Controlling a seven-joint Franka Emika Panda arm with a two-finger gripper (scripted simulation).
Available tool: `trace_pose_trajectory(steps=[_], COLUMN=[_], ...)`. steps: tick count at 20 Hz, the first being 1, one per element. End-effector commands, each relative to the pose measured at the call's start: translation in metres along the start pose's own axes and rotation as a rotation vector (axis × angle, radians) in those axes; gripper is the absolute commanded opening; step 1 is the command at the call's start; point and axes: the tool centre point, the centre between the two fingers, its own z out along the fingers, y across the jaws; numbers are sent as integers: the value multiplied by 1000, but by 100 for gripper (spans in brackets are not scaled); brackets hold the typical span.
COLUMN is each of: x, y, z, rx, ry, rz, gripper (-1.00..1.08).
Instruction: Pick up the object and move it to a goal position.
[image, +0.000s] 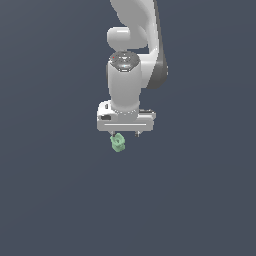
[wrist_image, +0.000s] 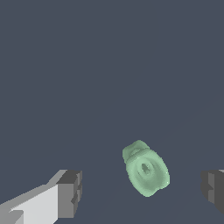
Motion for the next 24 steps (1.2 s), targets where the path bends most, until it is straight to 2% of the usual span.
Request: trace_pose_trajectory(steps=[1,10,18,24], x=[0,-1,-2,-6], y=[0,37,36,37], z=[0,-7,-5,5], rx=[0,-22,-21,-19], ry=[0,11,10,7], rz=[0,69,56,-1], gripper=[100,100,100,100])
